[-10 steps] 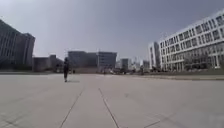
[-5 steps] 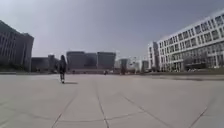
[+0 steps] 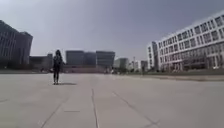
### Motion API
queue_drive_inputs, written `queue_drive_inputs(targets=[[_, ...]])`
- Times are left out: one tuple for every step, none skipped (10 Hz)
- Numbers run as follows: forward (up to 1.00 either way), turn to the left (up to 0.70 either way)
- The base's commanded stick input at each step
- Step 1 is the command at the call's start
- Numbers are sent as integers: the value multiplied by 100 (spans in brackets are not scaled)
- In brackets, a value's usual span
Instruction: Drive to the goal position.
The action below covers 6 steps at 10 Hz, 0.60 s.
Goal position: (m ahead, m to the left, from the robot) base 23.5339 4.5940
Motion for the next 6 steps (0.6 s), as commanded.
queue_drive_inputs(targets=[[85,0],[85,0],[85,0],[85,0],[85,0],[85,0]])
